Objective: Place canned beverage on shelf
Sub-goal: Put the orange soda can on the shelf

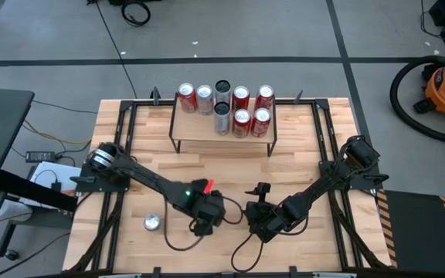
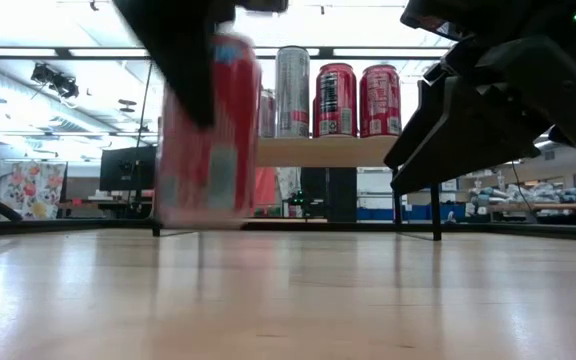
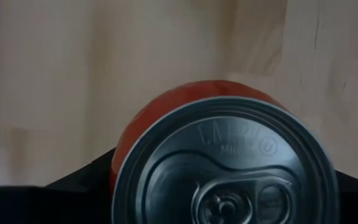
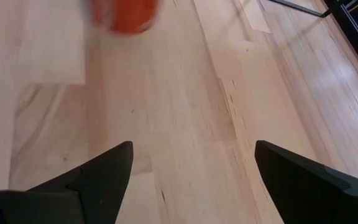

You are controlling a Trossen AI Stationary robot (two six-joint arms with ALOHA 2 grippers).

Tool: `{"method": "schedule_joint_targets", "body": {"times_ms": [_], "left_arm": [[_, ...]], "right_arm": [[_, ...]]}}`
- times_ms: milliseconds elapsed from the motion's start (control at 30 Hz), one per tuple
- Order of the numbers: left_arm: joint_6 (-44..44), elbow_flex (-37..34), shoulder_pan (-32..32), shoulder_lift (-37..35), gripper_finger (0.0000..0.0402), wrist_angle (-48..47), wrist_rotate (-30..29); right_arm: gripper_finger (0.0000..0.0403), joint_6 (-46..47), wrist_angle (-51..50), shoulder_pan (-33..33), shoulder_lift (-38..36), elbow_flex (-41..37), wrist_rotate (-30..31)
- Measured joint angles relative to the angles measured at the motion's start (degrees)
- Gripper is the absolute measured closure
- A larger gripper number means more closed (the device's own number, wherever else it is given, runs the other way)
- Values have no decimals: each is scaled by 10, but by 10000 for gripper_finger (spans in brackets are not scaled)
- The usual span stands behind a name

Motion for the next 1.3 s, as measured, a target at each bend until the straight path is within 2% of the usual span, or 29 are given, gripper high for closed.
{"method": "schedule_joint_targets", "body": {"times_ms": [100, 300, 533, 800, 1133, 1300], "left_arm": [[37, 2, 13, -51, 102, -49, -14], [136, 2, 71, -153, 93, -109, 4], [270, 2, 207, -222, 87, -121, 6], [380, 2, 360, -238, 85, -122, 80], [467, 2, 504, -236, 84, -148, 161], [497, 2, 548, -236, 83, -141, 171]], "right_arm": [[55, 0, 0, 0, 0, 0, 0], [55, 0, 2, 0, 0, 0, 1], [55, 6, 4, 0, 0, 0, 1], [55, 29, 1, 7, 0, -3, 4], [55, 64, 1, 6, 0, -29, 8], [55, 61, 4, 4, 0, -33, 15]]}}
